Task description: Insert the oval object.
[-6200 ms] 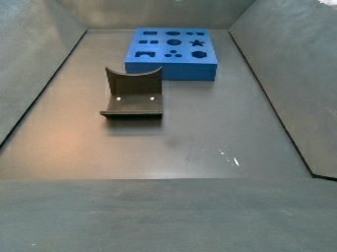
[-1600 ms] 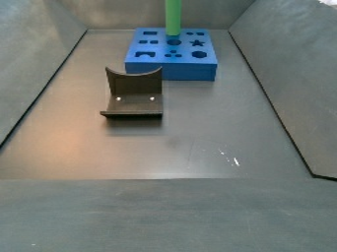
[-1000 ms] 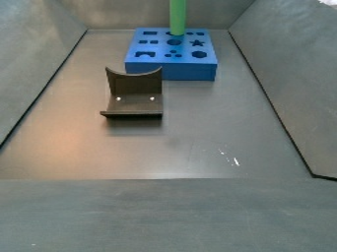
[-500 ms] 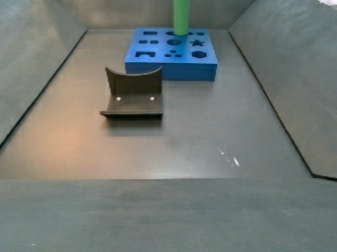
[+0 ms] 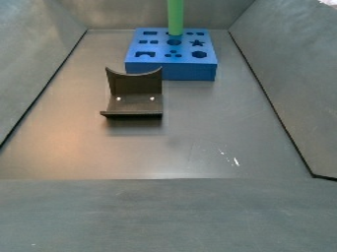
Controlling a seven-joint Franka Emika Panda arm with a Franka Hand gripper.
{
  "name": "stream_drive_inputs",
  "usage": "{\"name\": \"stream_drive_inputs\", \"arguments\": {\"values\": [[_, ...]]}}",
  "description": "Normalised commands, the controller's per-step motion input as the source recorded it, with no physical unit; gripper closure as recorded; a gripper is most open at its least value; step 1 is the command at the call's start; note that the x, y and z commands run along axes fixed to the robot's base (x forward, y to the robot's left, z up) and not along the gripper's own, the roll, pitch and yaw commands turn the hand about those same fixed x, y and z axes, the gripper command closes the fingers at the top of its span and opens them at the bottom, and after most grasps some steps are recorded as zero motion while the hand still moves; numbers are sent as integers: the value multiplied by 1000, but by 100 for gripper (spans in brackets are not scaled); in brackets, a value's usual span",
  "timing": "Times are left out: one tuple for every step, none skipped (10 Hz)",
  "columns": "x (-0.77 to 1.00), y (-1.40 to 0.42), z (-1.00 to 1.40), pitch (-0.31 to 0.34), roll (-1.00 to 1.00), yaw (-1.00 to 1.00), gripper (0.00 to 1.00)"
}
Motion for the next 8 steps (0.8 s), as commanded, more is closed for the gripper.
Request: {"name": "stream_drive_inputs", "arguments": {"values": [[351,0,-237,56,0,-91,100],[240,0,-263,40,0,-49,100],[143,0,-329,6,-3,-6,100],[40,0,-349,0,-13,0,100],[0,0,-369,0,-23,0,100],[0,0,-363,-10,-23,0,100],[0,0,-363,-10,-23,17,100],[0,0,-337,-20,-13,20,100]]}}
